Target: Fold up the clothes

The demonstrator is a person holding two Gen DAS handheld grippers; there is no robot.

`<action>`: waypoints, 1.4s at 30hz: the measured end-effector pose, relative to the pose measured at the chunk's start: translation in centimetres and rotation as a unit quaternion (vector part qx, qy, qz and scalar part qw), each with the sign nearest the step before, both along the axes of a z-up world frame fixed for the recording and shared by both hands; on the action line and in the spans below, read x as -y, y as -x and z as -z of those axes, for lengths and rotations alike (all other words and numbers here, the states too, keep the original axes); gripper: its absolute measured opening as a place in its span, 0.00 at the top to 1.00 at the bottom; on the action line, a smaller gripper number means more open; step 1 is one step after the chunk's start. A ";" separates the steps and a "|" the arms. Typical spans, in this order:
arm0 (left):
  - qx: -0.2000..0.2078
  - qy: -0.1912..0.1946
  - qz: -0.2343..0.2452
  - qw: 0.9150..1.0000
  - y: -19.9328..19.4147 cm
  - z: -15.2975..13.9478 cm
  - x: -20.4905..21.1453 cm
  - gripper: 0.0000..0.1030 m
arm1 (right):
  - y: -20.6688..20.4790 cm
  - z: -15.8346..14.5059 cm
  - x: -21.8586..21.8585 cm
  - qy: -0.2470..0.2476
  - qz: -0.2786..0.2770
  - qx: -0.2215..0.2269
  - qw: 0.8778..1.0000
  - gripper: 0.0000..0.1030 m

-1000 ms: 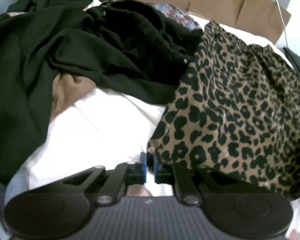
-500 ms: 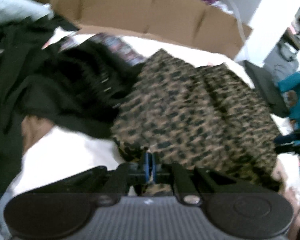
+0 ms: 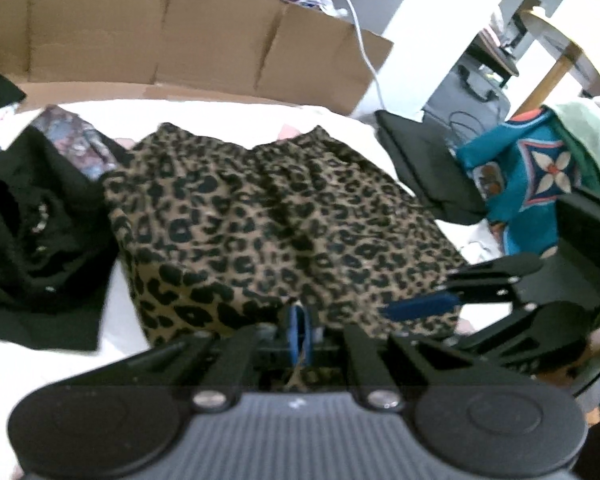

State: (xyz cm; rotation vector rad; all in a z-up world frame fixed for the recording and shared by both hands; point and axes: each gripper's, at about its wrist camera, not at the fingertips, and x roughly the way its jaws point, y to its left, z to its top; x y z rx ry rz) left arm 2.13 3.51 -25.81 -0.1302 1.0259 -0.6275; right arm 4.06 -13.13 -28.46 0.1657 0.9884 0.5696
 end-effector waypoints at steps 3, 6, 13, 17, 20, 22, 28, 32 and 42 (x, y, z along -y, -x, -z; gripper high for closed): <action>-0.015 0.023 -0.002 1.000 0.0 -0.2 0.8 0.97 | -0.4 -0.6 -0.6 -0.012 0.001 0.006 1.000 0.51; -0.030 0.051 0.000 0.998 -0.1 -0.3 1.5 0.97 | -0.7 -0.8 -1.2 -0.016 0.004 0.012 1.000 0.51; -0.045 0.094 0.004 0.995 0.3 -0.4 2.9 0.97 | -0.5 -0.3 -2.1 -0.016 0.014 0.016 1.000 0.51; -0.060 0.111 0.002 0.992 0.5 0.0 3.3 0.97 | -0.7 0.4 -2.3 -0.018 0.021 0.012 1.000 0.68; -0.057 0.115 -0.005 0.992 0.5 0.0 3.3 0.96 | -0.9 0.8 -2.1 -0.011 0.028 0.012 0.999 0.93; -0.053 0.118 -0.010 0.992 0.3 -0.2 2.9 0.96 | -1.0 1.0 -1.5 -0.006 0.035 0.009 0.999 0.97; -0.005 0.118 -0.050 0.992 0.1 -1.6 1.3 0.87 | -1.3 1.1 1.3 0.004 0.064 0.002 0.998 0.98; -0.017 0.088 -0.058 0.994 -0.1 -0.4 1.3 0.87 | -1.2 0.5 3.9 0.009 0.092 -0.003 0.996 0.98; -0.035 0.010 -0.041 0.999 0.8 1.9 2.1 0.87 | -0.3 1.1 10.9 0.008 0.192 -0.007 0.981 0.99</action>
